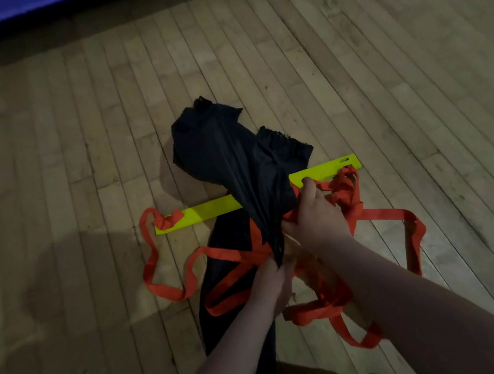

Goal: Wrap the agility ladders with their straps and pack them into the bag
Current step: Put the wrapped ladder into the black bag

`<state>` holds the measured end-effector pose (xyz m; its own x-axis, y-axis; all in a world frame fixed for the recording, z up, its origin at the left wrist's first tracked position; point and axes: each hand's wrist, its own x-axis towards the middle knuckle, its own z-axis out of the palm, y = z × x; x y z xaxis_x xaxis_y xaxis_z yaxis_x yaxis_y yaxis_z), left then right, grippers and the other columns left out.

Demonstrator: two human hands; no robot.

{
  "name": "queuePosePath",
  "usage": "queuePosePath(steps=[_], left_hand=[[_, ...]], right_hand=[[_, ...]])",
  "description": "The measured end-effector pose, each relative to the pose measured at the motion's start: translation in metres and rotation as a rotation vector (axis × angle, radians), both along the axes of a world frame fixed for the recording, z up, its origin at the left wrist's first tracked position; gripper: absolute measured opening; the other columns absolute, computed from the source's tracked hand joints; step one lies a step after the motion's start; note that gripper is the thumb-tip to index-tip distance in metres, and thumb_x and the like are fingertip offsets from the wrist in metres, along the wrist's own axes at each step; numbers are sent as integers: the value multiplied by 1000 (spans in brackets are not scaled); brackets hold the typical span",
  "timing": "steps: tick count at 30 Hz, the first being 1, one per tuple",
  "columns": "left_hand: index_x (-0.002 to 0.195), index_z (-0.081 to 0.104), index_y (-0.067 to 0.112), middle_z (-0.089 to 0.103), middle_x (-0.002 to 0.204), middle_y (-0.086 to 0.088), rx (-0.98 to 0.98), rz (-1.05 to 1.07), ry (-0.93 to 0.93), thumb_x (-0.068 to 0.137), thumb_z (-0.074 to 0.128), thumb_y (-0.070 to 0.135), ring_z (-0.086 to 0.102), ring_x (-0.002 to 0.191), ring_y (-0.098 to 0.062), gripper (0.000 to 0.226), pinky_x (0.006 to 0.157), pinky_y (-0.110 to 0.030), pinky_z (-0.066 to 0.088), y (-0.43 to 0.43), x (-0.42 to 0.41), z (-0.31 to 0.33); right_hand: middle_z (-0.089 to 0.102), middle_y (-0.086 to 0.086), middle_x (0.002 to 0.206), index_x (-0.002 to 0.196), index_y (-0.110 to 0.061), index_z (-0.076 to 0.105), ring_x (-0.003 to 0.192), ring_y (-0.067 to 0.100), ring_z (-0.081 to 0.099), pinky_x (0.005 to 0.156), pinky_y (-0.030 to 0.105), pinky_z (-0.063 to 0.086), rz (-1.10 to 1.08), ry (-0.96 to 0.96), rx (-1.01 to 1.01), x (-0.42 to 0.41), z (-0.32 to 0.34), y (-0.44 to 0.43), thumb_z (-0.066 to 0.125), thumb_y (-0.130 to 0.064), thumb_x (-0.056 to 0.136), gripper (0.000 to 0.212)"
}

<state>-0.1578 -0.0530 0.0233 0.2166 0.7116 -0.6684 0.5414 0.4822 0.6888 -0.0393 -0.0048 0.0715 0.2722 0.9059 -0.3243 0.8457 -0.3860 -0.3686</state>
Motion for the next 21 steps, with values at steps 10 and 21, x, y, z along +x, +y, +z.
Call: queuePosePath(steps=[10, 21], left_hand=[[129, 41, 26, 59, 97, 2, 291, 531, -213, 84, 55, 29, 58, 72, -22, 47, 67, -43, 47, 56, -33, 24], [106, 51, 36, 65, 105, 10, -28, 147, -336, 63, 85, 22, 62, 100, -9, 57, 86, -26, 50, 26, -16, 15]], right_hand=[[63, 13, 84, 139, -49, -23, 74, 31, 63, 65, 38, 51, -15, 213, 155, -5, 3, 5, 64, -51, 73, 110], [51, 9, 126, 140, -7, 30, 107, 33, 56, 81, 34, 45, -124, 306, 207, -18, -4, 12, 66, -43, 78, 81]])
